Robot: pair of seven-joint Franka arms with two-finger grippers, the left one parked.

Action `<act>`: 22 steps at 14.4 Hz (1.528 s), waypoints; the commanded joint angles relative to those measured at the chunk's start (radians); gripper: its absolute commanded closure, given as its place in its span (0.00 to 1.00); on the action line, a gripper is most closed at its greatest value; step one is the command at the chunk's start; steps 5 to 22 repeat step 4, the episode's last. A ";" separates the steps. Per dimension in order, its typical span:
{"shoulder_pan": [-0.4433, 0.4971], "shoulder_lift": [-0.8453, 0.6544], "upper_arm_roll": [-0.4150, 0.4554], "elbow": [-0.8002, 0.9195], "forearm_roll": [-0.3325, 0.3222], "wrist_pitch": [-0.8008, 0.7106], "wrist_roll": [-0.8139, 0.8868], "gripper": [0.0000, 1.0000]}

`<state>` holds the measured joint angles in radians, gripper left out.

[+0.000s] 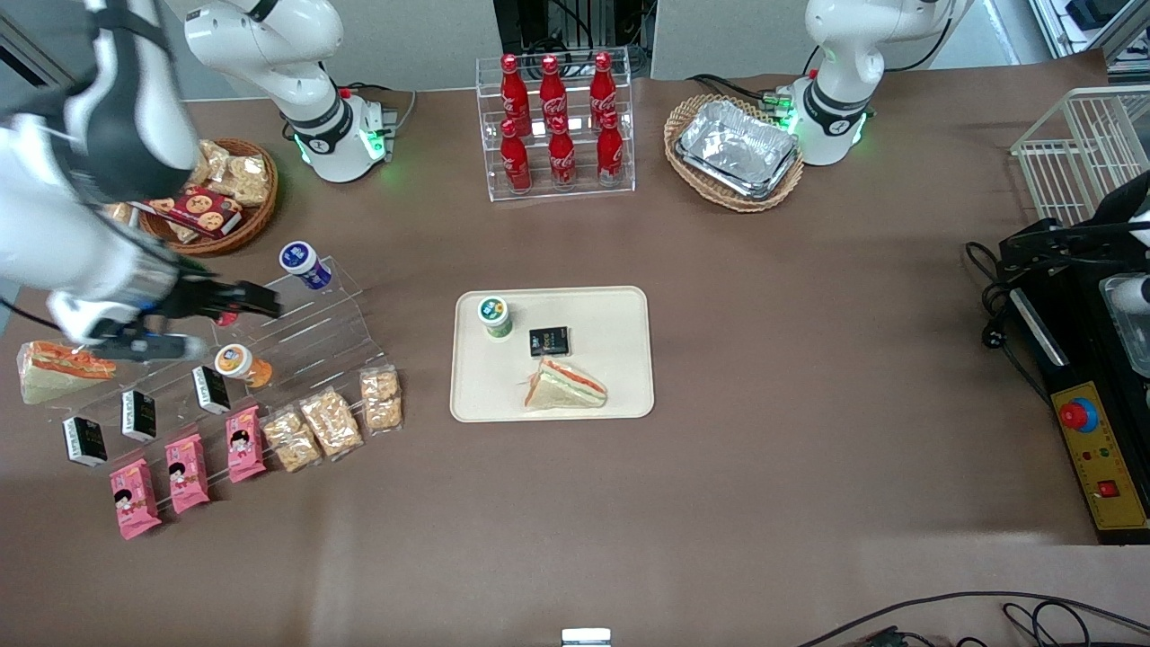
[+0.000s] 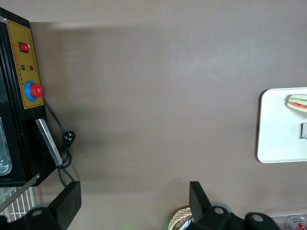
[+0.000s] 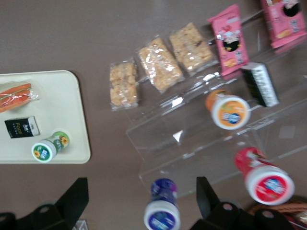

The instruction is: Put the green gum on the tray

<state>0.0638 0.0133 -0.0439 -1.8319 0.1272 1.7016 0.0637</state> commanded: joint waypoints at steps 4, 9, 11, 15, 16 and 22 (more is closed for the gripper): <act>-0.146 0.073 0.006 0.276 -0.052 -0.238 -0.067 0.00; -0.146 0.073 0.006 0.276 -0.052 -0.238 -0.067 0.00; -0.146 0.073 0.006 0.276 -0.052 -0.238 -0.067 0.00; -0.146 0.073 0.006 0.276 -0.052 -0.238 -0.067 0.00; -0.146 0.073 0.006 0.276 -0.052 -0.238 -0.067 0.00; -0.146 0.073 0.006 0.276 -0.052 -0.238 -0.067 0.00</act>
